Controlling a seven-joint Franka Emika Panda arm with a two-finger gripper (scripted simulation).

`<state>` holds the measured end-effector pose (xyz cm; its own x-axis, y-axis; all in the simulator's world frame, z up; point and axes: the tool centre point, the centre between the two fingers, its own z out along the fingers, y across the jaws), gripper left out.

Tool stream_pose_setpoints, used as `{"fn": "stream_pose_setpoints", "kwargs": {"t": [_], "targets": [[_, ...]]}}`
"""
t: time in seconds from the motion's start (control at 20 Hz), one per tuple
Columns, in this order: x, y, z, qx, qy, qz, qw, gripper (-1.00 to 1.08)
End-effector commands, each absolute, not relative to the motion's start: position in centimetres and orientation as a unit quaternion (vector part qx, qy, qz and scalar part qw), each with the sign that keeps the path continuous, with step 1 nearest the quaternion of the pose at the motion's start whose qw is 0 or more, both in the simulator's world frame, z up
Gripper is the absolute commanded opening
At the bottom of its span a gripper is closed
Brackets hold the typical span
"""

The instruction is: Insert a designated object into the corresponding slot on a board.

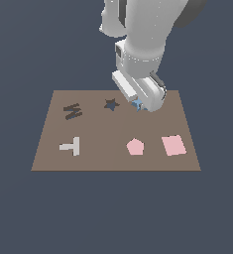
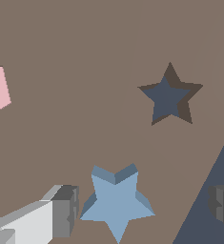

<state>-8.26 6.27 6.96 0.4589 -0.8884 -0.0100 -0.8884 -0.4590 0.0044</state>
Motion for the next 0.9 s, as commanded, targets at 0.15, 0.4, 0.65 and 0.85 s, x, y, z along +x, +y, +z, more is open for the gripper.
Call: {"fn": "stream_pose_setpoints", "kwargs": {"t": [0.15, 0.4, 0.65, 0.85], "targets": [[-8.3, 7.4, 6.1, -0.821, 0.571, 0.003, 0.000, 1.00], [-8.2, 8.1, 5.5, -0.799, 0.602, 0.001, 0.000, 1.00], [-8.1, 8.6, 5.1, -0.785, 0.620, 0.000, 0.000, 1.00], [-8.1, 8.7, 5.0, -0.780, 0.625, 0.000, 0.000, 1.00]]}}
